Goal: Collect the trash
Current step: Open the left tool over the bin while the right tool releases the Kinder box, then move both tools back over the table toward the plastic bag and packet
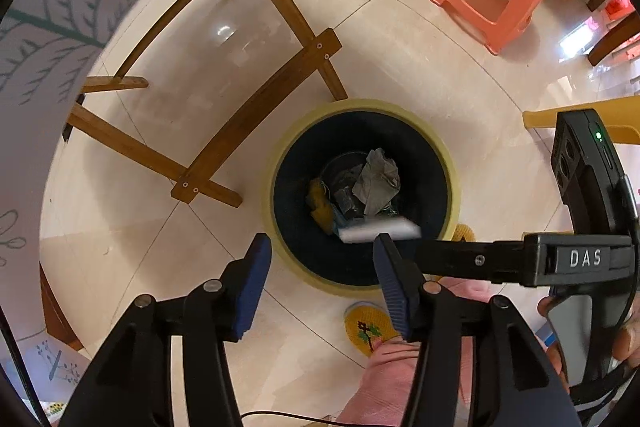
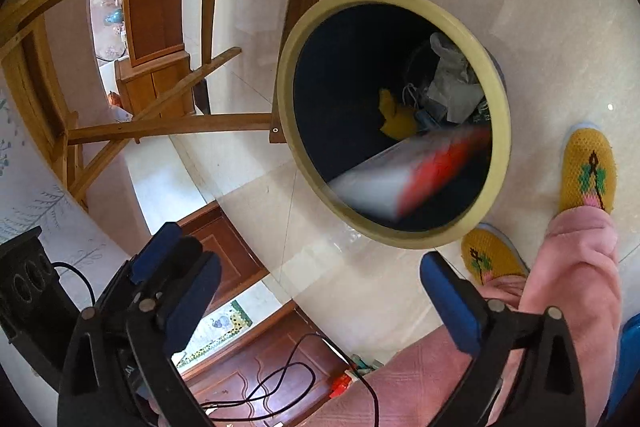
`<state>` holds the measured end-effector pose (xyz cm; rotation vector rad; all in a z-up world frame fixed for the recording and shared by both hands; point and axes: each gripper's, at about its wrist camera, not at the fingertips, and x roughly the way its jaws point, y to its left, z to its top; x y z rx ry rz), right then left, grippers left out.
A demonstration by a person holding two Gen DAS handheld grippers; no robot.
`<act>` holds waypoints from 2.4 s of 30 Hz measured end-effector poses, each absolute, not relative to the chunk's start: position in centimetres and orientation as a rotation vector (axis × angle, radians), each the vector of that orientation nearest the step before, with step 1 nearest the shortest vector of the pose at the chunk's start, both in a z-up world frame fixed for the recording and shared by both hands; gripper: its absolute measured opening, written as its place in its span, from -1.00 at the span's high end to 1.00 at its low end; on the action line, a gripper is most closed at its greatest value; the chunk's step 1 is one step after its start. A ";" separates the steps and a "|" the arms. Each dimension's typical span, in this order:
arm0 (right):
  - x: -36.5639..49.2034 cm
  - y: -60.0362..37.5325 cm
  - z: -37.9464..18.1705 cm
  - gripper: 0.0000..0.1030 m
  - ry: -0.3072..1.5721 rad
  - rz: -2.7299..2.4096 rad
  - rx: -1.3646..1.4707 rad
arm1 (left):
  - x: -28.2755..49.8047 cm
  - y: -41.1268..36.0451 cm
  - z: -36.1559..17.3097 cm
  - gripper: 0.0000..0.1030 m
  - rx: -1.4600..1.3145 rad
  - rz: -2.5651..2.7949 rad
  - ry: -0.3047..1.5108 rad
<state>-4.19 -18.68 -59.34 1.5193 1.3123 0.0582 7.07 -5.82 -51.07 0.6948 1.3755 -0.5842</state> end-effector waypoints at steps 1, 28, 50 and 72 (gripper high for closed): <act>-4.2 -18.7 -59.2 -0.94 1.310 0.058 1.517 | 7.0 -5.8 -50.8 0.00 0.691 -0.583 1.374; -8.2 -20.5 -30.3 -0.94 1.163 -0.133 1.092 | 3.9 -2.4 -24.5 0.00 0.524 -0.689 1.187; -6.0 -13.9 -5.2 -0.94 0.874 -0.158 0.523 | 4.3 6.7 -2.3 -0.09 0.269 -0.736 0.854; 8.5 -14.8 -5.3 -0.94 0.924 -0.070 0.359 | 14.3 8.4 -3.6 -0.11 0.109 -0.584 0.840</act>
